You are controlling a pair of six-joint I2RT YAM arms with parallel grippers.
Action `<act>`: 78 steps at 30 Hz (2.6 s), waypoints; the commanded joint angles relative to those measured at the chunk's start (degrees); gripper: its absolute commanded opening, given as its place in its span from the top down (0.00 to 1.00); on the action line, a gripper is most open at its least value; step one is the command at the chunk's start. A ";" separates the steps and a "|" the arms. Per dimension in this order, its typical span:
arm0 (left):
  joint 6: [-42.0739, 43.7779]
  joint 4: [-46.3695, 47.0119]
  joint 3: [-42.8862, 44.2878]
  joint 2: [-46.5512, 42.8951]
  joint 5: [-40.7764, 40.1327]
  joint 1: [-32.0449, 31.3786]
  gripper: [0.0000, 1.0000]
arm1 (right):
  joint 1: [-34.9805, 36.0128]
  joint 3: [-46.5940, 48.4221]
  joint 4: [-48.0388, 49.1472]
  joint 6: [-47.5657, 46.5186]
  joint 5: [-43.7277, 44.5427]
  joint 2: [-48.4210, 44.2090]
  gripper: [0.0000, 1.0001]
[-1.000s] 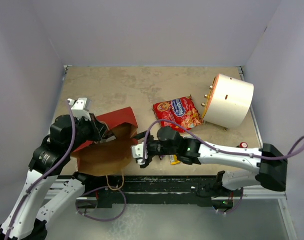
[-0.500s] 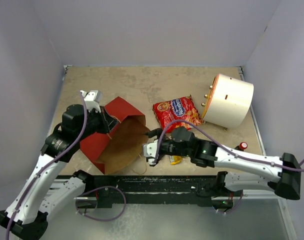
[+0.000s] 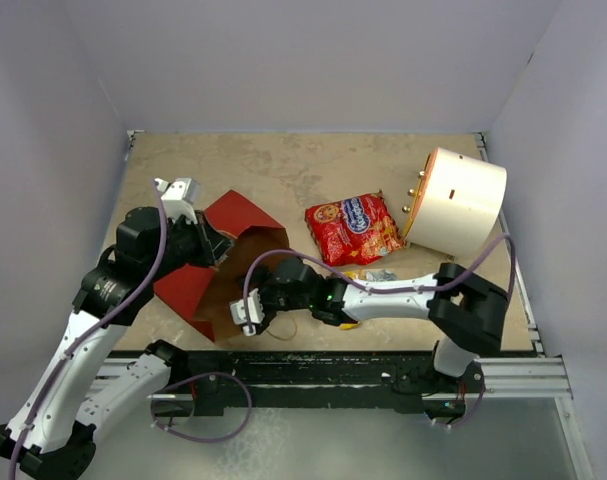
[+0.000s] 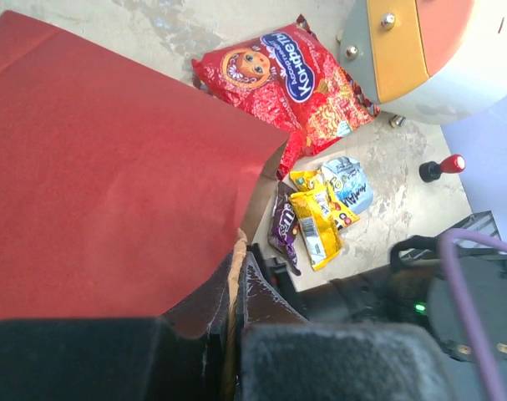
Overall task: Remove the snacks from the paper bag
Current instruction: Take out the snack from the paper bag.
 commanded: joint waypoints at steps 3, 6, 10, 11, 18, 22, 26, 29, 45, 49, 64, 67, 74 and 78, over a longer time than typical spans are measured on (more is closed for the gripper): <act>1.36 -1.28 5.54 -1.51 -2.55 -0.06 1.00 | 0.16 7.13 10.78 -3.85 -2.16 7.59 0.26; 2.40 -2.38 6.37 -1.19 -2.01 -0.03 1.00 | 0.11 10.19 11.89 -4.24 -2.51 11.76 0.25; 2.97 -4.22 6.80 -1.30 -1.48 -0.06 1.00 | -0.44 14.40 12.02 -5.85 -0.25 17.00 0.24; 2.91 -4.66 6.92 -1.38 -1.08 -0.05 1.00 | -0.74 15.24 11.84 -5.82 -0.33 17.99 0.24; 2.82 -5.06 7.98 -1.33 1.63 -0.08 1.00 | -1.21 20.95 8.30 -8.57 2.86 24.39 0.22; 3.75 -4.80 9.10 0.21 4.09 -0.03 1.00 | -1.47 23.73 8.64 -8.42 6.41 27.39 0.20; 4.30 -4.25 9.58 1.23 6.34 -0.03 1.00 | -2.06 25.66 10.31 -7.91 10.57 30.04 0.19; 5.29 -4.58 10.23 1.78 7.91 -0.03 1.00 | -2.99 26.82 10.54 -7.91 10.95 31.35 0.19; 9.20 -8.23 14.59 4.65 12.11 -0.03 1.00 | -5.61 34.65 9.21 -8.89 8.27 39.69 0.36; 7.55 -8.30 14.37 3.75 10.18 -0.03 1.00 | -5.91 35.33 7.66 -8.21 6.96 39.76 0.56; 1.85 -3.86 10.74 1.30 -2.09 -0.03 1.00 | -6.47 24.25 8.69 0.21 6.43 24.28 1.00; 1.30 -3.40 10.13 0.63 -4.01 -0.03 1.00 | -6.40 19.54 8.54 2.27 6.38 18.41 1.00; 0.03 -1.64 6.95 -1.29 -5.47 -0.03 1.00 | -6.24 10.22 0.64 7.44 3.48 4.25 1.00; -1.01 -0.64 4.35 -2.13 -6.08 -0.04 1.00 | -6.25 3.34 -5.44 10.85 2.33 -6.86 1.00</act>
